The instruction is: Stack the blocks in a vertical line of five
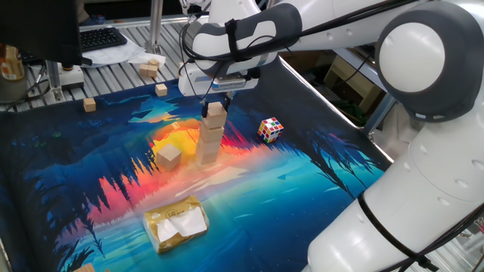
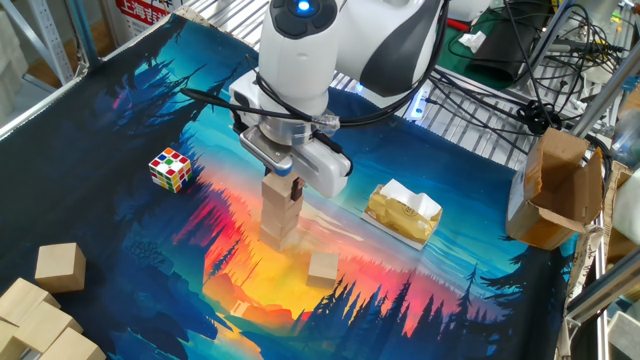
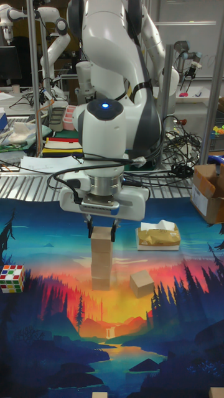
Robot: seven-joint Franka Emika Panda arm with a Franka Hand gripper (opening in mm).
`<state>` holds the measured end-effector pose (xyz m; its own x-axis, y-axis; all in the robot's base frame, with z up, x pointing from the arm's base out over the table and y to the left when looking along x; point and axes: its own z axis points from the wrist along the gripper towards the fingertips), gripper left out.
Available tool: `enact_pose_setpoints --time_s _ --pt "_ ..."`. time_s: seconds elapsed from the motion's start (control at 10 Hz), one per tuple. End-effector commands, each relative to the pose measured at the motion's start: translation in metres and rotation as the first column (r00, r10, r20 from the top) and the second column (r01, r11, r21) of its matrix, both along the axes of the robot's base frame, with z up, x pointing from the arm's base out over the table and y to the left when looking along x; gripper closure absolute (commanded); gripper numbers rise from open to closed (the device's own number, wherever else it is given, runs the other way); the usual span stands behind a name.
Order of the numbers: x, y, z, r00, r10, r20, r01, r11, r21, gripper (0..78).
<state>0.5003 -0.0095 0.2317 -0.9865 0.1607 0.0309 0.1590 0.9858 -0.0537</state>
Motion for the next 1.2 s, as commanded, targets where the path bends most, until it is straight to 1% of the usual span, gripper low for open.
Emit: enact_pose_setpoints --time_s 0.1,0.8,0.9,1.2 --pt "0.001 0.000 0.001 1.000 -0.001 0.003 0.001 1.000 -0.001 0.1" --pt "0.001 0.000 0.001 1.000 -0.001 0.003 0.001 1.000 -0.001 0.1" --pt "0.003 0.001 0.003 1.000 -0.008 0.005 0.008 1.000 0.000 0.1" --pt "0.017 0.002 0.012 1.000 -0.012 0.001 0.012 1.000 -0.002 0.1"
